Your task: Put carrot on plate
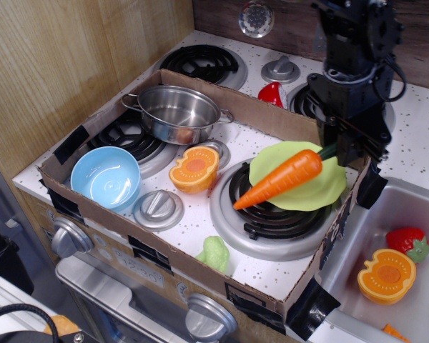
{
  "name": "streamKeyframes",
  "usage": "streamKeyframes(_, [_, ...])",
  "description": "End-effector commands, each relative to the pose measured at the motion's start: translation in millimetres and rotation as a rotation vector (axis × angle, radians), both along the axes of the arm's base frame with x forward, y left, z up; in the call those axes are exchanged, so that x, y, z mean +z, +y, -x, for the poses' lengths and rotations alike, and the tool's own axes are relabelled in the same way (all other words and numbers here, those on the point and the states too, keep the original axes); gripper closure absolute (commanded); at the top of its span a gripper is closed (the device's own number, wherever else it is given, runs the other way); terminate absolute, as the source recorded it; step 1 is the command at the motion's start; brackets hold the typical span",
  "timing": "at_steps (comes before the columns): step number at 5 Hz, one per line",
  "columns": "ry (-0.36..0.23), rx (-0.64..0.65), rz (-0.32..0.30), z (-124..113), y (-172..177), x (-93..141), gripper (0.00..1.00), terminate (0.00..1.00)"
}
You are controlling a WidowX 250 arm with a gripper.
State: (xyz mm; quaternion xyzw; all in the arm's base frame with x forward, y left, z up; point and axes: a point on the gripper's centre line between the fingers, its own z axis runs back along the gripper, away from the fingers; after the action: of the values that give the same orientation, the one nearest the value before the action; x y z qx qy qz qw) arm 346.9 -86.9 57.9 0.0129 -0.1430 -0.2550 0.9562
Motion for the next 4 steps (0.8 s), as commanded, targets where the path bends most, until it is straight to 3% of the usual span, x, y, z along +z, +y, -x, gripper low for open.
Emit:
streamKeyframes(1, [-0.067, -0.037, 0.046, -25, -1, 6, 0.0, 0.0])
streamKeyframes(3, [-0.102, -0.022, -0.028, -21, 3, 30, 0.0, 0.0])
streamKeyframes(4, [-0.106, 0.027, -0.102, -12, 8, 62, 0.0, 0.0])
